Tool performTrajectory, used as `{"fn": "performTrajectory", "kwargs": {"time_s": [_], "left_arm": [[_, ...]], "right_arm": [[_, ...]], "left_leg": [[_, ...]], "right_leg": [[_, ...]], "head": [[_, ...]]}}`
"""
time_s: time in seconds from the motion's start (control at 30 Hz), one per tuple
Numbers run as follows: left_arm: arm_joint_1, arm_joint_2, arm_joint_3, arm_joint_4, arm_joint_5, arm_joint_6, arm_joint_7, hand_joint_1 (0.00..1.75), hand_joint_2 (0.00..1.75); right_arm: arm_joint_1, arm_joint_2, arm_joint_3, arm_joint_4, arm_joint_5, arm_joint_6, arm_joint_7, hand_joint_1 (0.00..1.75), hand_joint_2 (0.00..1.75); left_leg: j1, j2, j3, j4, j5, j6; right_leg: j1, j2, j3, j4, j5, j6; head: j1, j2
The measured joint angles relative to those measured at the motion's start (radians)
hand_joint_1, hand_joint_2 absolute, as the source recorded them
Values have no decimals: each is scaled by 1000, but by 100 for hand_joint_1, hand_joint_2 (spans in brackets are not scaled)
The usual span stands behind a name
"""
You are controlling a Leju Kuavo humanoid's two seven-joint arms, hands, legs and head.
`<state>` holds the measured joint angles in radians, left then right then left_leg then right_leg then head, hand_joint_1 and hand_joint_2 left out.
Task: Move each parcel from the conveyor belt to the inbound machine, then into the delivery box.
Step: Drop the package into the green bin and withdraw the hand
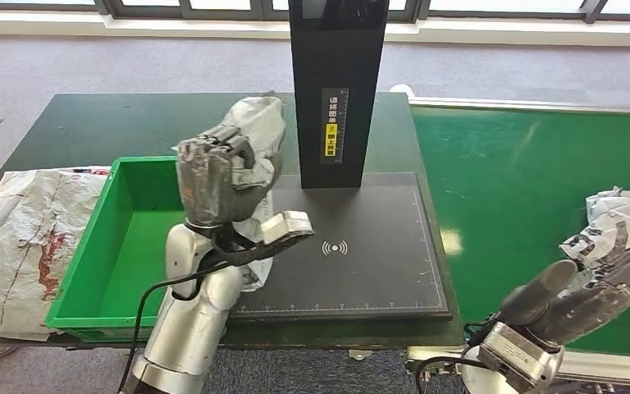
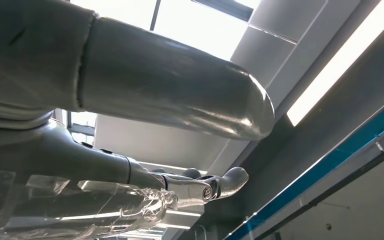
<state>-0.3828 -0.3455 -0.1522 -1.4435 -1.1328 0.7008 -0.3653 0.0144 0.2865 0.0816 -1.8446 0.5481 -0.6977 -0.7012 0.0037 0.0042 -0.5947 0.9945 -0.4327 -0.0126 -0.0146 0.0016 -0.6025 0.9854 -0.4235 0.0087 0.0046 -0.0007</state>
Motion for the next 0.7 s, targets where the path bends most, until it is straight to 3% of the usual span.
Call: {"fn": "performTrajectory", "kwargs": {"time_s": [0.3,0.5,0.7], "left_arm": [[53,14,169,-268,152,0,-112,175,175],[74,21,238,-372,247,0,-170,175,175],[83,23,272,-411,228,0,-167,175,175]], "right_arm": [[-2,0,0,10,-1,0,0,0,0],[-3,0,0,17,-2,0,0,0,0],[-3,0,-1,21,-2,0,0,0,0]], "left_leg": [[0,-1,0,0,0,0],[0,-2,-1,0,0,0],[0,-3,-1,0,0,0]], "right_leg": [[0,-2,0,0,-1,0],[0,-2,0,0,-1,0],[0,-3,0,0,-2,0]], "head": [[0,0],[0,0],[0,0]]}}
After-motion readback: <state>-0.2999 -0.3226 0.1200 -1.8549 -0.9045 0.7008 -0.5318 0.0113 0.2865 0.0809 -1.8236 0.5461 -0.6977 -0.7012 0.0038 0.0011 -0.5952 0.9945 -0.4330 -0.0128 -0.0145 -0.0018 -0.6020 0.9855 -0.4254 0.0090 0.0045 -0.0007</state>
